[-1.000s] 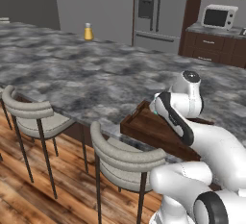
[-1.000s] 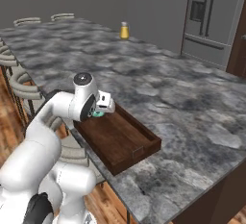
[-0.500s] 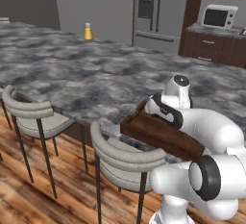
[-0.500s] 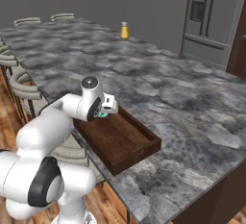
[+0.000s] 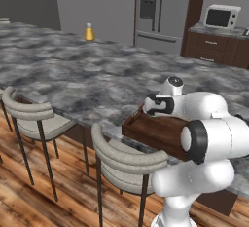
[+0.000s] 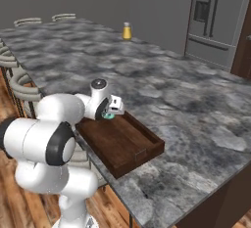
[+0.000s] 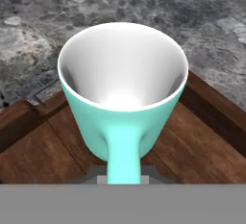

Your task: There is a tray on the dining counter. Grab the cup, mug, and pitcher and place them on the tray. The pitcher may be placed next to the tray if it cannot fit the tray.

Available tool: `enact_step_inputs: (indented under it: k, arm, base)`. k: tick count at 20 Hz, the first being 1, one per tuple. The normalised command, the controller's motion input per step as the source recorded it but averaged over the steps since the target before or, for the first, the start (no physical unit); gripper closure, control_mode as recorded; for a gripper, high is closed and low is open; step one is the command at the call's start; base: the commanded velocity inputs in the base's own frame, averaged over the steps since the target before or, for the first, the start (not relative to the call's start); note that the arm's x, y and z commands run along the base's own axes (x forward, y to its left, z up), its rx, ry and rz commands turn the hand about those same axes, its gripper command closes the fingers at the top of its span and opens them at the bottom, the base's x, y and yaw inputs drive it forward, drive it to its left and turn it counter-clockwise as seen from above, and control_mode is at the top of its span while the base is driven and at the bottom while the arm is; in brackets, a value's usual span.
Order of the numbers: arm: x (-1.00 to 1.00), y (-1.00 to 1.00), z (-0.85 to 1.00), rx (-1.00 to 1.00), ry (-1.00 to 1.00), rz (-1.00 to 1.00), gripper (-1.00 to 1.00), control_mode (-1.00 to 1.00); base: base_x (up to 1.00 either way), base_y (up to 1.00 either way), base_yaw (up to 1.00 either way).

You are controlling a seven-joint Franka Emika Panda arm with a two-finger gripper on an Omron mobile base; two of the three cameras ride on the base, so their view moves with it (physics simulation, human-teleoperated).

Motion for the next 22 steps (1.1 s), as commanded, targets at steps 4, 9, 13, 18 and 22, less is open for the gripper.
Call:
enact_step_inputs:
  k: [4,9,13,18,22]
  arm:
    - [0.42,0.00,-0.36,0.00,0.02,0.00,1.00,-1.00]
    - [0.41,0.00,-0.34,0.00,0.00,0.00,1.00,-1.00]
    - [0.44,0.00,-0.32,0.00,0.00,0.00,1.00,-1.00]
    - [0.39,0.00,-0.35,0.00,0.00,0.00,1.00,-1.00]
    - [0.10,0.00,-0.47,0.00,0.00,0.00,-1.00,-1.00]
  base:
    - [0.00,0.00,0.00]
    - [0.00,0.00,0.00]
    - [0.00,0.00,0.00]
    - [0.00,0.00,0.00]
    - [0.00,0.00,0.00]
